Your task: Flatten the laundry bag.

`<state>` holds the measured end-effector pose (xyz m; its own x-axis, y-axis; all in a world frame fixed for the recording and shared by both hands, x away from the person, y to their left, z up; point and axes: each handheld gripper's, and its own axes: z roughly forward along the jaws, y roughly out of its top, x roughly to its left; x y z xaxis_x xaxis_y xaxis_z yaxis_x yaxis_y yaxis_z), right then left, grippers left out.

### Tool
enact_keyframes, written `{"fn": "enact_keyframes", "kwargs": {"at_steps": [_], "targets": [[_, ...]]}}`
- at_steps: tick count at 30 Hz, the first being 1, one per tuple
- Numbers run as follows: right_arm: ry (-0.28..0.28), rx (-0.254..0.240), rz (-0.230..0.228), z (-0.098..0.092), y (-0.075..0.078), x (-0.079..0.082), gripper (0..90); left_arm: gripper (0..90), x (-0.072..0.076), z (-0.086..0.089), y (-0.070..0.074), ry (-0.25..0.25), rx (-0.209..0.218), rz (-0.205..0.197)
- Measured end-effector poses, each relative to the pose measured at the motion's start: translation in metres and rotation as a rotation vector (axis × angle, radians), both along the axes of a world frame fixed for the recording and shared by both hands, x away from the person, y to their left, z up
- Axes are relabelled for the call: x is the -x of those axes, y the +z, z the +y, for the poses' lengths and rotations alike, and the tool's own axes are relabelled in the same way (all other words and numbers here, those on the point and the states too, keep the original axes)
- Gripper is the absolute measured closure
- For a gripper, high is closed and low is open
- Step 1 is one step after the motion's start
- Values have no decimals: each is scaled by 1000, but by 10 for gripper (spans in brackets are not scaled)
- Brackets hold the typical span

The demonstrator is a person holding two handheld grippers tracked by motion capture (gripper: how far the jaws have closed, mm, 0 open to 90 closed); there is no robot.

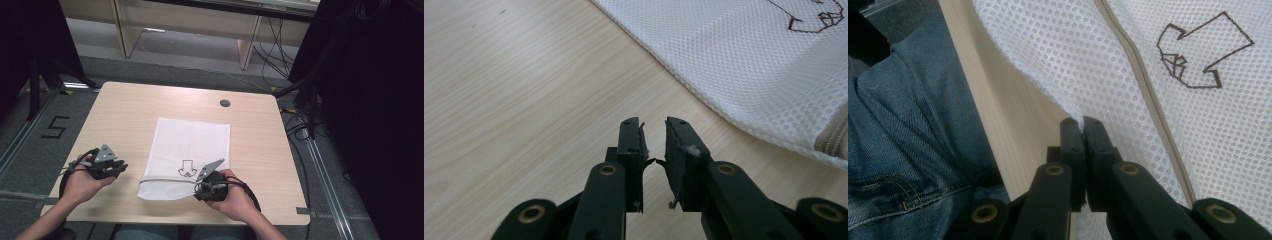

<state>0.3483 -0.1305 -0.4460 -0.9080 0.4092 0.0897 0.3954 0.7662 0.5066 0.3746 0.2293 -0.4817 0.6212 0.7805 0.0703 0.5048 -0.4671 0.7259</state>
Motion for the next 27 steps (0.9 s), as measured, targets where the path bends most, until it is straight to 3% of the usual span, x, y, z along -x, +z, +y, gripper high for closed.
{"fn": "enact_keyframes", "kwargs": {"at_steps": [6,12,16,23,25,27], "targets": [[-3,9,17,-3,-4,1,897,766,1,-1,-1,5,13,9],[-16,32,40,-7,-14,1,896,765,0,0,0,-6,-16,3],[-41,50,79,-7,-21,3,895,764,0,0,1,-12,-17,6],[-34,68,93,-6,-28,4,893,761,1,-3,-1,1,15,12],[-23,68,96,-5,-30,5,893,761,1,-2,0,-15,-14,10],[-33,75,112,-3,-32,8,891,760,1,-2,0,-21,-17,6]]}}
